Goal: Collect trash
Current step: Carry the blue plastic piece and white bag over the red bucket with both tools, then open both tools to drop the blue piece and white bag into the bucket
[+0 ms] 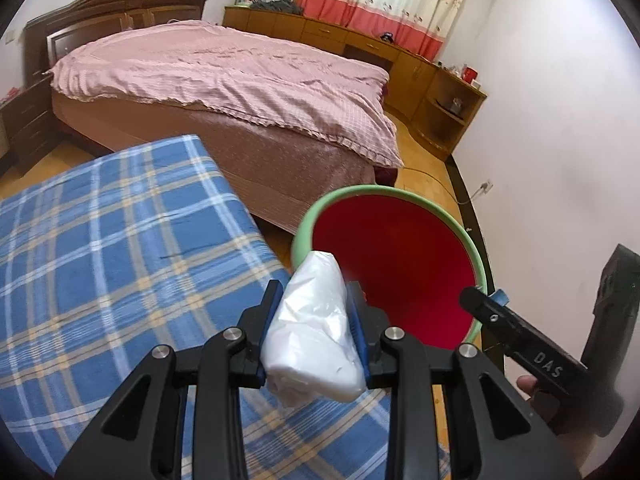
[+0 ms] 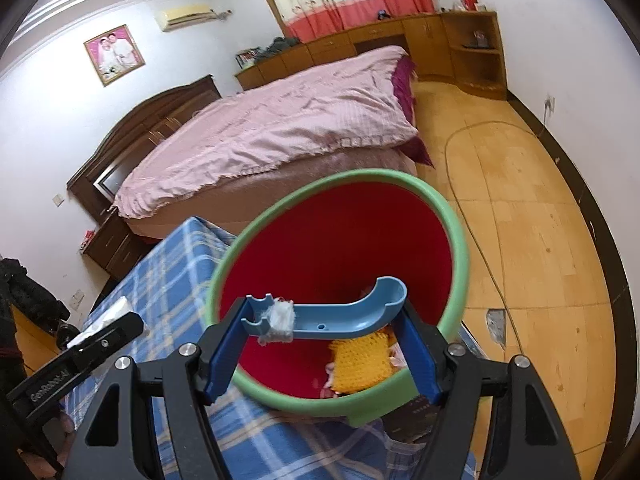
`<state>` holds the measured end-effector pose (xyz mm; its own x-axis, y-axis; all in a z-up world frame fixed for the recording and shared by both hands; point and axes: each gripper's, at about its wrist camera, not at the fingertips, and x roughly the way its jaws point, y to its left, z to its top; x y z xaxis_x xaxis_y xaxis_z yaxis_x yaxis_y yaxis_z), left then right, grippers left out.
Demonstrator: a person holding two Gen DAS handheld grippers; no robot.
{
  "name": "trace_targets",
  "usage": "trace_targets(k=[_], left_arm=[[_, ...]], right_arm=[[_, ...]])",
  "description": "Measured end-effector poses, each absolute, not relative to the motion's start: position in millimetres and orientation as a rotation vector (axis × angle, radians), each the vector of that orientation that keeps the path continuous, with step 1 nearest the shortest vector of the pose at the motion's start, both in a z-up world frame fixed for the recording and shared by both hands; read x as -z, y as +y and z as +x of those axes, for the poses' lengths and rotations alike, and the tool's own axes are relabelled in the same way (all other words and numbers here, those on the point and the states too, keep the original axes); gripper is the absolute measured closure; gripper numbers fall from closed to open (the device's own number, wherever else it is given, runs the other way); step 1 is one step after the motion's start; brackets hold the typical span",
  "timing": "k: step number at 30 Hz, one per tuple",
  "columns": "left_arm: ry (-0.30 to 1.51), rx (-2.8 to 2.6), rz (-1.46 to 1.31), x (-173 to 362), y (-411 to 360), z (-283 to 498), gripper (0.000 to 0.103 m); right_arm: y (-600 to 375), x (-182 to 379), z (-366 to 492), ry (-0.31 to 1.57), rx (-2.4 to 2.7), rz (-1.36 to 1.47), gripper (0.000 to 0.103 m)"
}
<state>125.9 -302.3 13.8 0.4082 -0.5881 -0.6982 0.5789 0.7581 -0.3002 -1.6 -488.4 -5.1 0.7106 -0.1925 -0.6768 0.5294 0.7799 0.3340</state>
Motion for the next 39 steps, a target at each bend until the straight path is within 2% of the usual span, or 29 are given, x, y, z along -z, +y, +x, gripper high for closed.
trace_targets(k=[12, 14, 15, 25, 29, 30, 39], left_arm=[[0.915, 0.792, 0.017, 5.3, -345.4, 128.0, 0.071], [0.921, 0.795, 0.025, 8.9, -350.4, 128.5, 0.071], [0.923, 0.796, 0.026, 10.2, -351.9, 128.9, 0.071], [0.932, 0.819, 0.06, 20.4, -369.3, 129.3, 0.071], [0.948, 0.815, 0.06, 21.3, -371.2, 130.2, 0.053], [0.945, 0.813, 0.055, 20.6, -370.3, 129.5, 0.051], [0.936, 0.767, 0.07, 10.5, -352.8, 123.2, 0.051]], right_arm=[[-512.3, 22.0, -2.2, 0.69, 0.429, 0.568, 0.029], [-514.9, 24.3, -2.5, 0.689, 0.422, 0.582, 0.019], [-516.4, 25.1, -2.9, 0.686, 0.42, 0.59, 0.018], [-525.7, 20.4, -9.7, 0.645, 0.424, 0.621, 0.018], [-530.8, 20.3, -12.6, 0.637, 0.438, 0.635, 0.018], [-531.4, 20.2, -13.4, 0.636, 0.439, 0.638, 0.018], [-522.0, 13.3, -19.7, 0.628, 0.421, 0.633, 0.018]])
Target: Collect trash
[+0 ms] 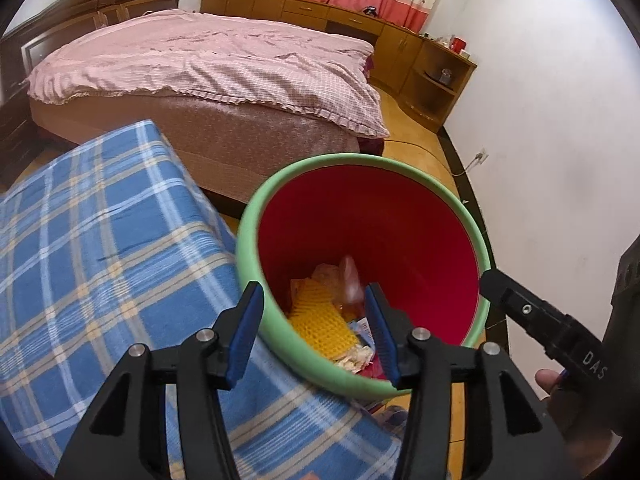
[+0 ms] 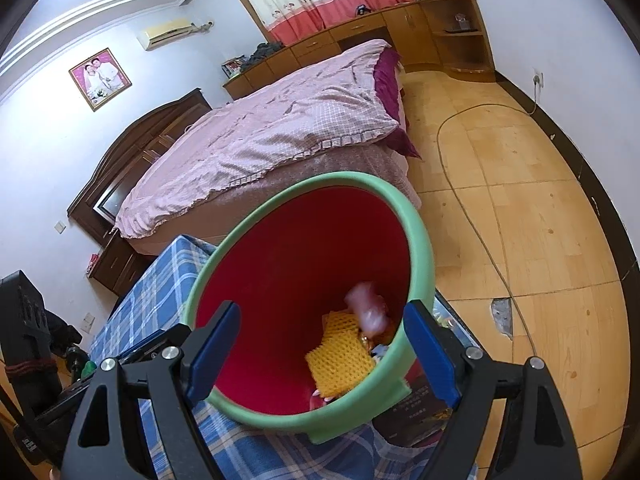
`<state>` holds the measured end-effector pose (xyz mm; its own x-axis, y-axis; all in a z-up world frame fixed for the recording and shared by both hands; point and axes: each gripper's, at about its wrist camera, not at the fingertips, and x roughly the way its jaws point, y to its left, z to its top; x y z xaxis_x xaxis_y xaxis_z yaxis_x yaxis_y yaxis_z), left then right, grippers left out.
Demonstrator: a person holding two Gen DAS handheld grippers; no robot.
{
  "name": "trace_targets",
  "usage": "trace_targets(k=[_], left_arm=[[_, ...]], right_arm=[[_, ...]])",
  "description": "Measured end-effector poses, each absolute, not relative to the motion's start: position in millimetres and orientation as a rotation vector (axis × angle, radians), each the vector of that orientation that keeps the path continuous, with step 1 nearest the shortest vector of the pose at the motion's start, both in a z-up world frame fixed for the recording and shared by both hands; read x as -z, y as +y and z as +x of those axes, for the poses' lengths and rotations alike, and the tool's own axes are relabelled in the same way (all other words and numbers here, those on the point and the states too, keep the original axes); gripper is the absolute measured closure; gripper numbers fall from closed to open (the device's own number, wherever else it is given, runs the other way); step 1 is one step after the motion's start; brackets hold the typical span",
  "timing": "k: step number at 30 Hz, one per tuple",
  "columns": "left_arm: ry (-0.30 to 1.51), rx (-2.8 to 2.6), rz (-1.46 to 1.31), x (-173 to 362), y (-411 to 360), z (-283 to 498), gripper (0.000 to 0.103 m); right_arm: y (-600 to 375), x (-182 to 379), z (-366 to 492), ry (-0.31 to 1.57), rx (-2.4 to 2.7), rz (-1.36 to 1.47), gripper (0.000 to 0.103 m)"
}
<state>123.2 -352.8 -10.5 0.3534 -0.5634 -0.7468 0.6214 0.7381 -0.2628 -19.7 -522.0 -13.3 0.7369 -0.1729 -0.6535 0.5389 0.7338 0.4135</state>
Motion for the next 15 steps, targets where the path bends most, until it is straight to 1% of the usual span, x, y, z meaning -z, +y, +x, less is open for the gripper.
trace_targets(k=[3, 5, 10, 15], left_arm=[[0.934, 0.741, 0.069, 6.7, -340.3, 121.6, 0.051], [0.93, 0.726, 0.068, 3.7, -331.1, 120.1, 0.051], [0.915, 0.675, 0.048, -6.6, -297.9, 116.5, 0.051], [0.893, 0.611, 0.037, -16.0, -263.9, 111.6, 0.051]], right_arm=[[-511.1, 6.8, -21.0, 0.624, 0.405, 0.62, 0.017], [-503.2, 3.0, -21.6, 0.622, 0.396, 0.611, 0.013], [-478.6, -6.7, -21.5, 0.62, 0.379, 0.597, 0.008], [-451.3, -12.9, -20.8, 0.626, 0.342, 0.578, 0.008]])
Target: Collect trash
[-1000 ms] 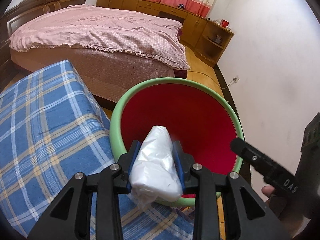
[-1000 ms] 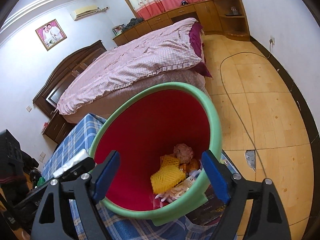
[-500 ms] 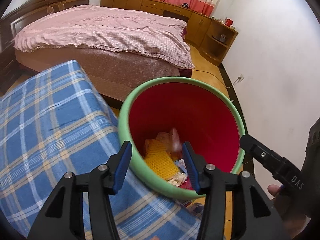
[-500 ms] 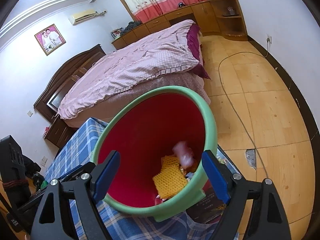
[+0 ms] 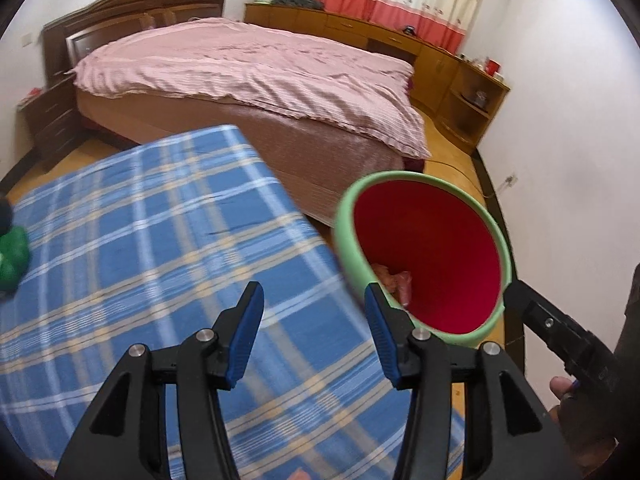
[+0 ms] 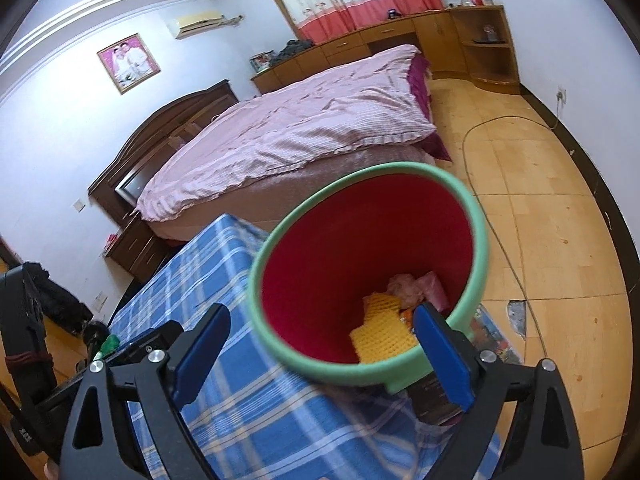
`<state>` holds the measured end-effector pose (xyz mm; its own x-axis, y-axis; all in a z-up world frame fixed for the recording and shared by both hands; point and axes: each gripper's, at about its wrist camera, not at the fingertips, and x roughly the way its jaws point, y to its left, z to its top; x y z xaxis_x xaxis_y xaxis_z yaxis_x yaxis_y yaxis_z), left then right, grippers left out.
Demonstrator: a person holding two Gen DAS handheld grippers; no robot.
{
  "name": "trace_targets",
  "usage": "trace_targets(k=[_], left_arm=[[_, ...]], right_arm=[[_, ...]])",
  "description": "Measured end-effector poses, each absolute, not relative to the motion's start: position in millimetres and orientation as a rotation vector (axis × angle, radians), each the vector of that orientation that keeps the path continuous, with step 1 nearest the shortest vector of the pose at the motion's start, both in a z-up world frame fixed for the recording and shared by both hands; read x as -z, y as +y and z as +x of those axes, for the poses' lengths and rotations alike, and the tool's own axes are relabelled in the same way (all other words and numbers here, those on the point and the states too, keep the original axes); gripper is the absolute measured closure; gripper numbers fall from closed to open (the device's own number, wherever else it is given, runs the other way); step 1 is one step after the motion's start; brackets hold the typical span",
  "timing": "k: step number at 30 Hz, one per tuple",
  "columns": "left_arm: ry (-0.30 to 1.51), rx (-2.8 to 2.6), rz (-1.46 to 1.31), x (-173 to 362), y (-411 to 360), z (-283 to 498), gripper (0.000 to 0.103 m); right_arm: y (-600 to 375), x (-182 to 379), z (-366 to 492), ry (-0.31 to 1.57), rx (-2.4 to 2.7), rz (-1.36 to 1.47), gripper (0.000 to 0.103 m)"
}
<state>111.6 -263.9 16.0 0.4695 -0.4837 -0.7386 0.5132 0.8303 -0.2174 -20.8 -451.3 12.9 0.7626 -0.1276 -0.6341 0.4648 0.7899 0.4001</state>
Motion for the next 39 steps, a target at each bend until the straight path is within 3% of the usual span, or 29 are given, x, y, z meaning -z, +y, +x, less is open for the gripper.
trace_targets(k=[18, 39], left_arm=[[0.788, 0.415, 0.03, -48.7, -151.7, 88.6, 0.051], [0.745, 0.273, -0.01, -39.1, -95.6, 50.3, 0.051]], right_arm=[[-344.2, -41.9, -20.1, 0.588, 0.207, 0.47, 0.002], [-285.5, -36.7, -39.6, 0.593, 0.196, 0.377, 0.001]])
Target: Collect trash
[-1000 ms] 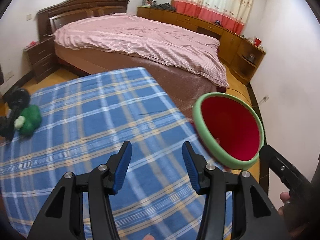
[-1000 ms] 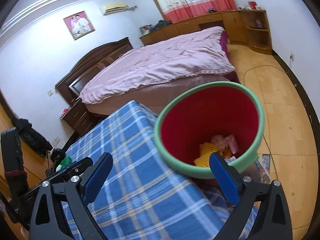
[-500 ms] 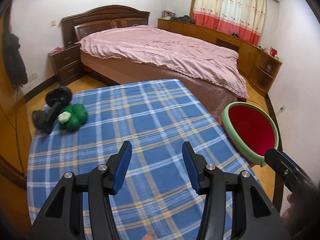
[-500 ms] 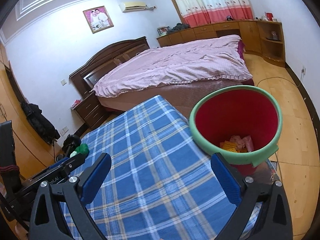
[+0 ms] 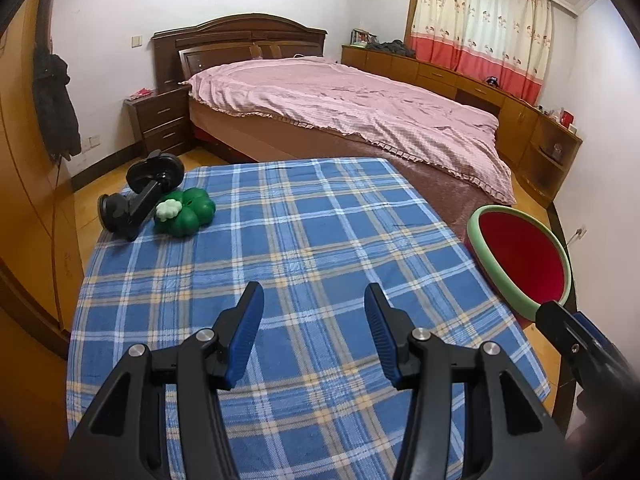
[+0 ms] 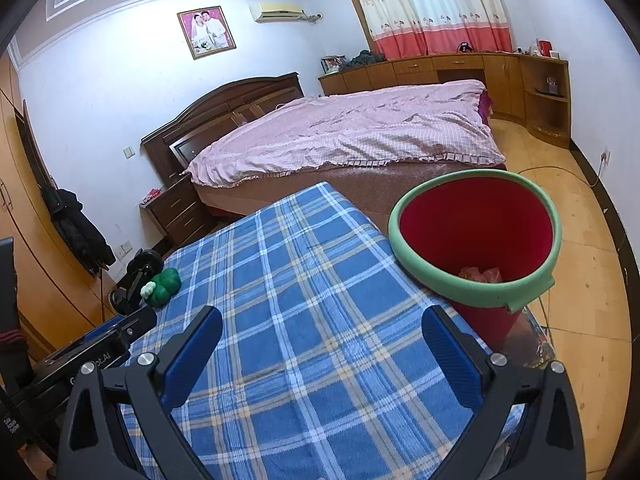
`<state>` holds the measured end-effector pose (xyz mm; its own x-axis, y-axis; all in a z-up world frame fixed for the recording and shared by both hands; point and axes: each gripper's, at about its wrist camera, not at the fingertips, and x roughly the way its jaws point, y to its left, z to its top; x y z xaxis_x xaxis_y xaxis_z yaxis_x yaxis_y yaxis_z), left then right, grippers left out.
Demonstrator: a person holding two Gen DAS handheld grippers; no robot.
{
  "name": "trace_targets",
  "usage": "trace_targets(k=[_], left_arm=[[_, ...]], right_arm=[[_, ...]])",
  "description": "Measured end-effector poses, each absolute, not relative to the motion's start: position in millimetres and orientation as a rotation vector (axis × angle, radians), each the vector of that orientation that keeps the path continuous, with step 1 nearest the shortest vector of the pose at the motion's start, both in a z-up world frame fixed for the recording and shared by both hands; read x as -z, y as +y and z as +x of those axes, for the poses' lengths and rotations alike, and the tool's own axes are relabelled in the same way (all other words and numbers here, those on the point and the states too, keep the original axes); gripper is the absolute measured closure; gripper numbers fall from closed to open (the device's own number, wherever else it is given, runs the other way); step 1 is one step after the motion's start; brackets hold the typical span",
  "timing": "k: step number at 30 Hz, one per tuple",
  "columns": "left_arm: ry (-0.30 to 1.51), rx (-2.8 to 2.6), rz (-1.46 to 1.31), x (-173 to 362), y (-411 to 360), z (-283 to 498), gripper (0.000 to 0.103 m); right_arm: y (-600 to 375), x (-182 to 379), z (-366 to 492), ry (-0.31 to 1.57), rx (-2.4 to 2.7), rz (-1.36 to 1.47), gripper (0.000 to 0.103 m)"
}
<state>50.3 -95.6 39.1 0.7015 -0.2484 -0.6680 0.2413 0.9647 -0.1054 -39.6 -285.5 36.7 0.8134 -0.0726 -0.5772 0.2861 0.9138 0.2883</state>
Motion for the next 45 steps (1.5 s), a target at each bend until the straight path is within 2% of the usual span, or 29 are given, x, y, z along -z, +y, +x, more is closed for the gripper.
trace_targets(k=[45], left_arm=[[0.709, 0.226, -0.042, -41.6, -79.8, 44.5, 0.051]], right_arm=[[-276.2, -32.6, -40.6, 0.607, 0.187, 0.378, 0.001]])
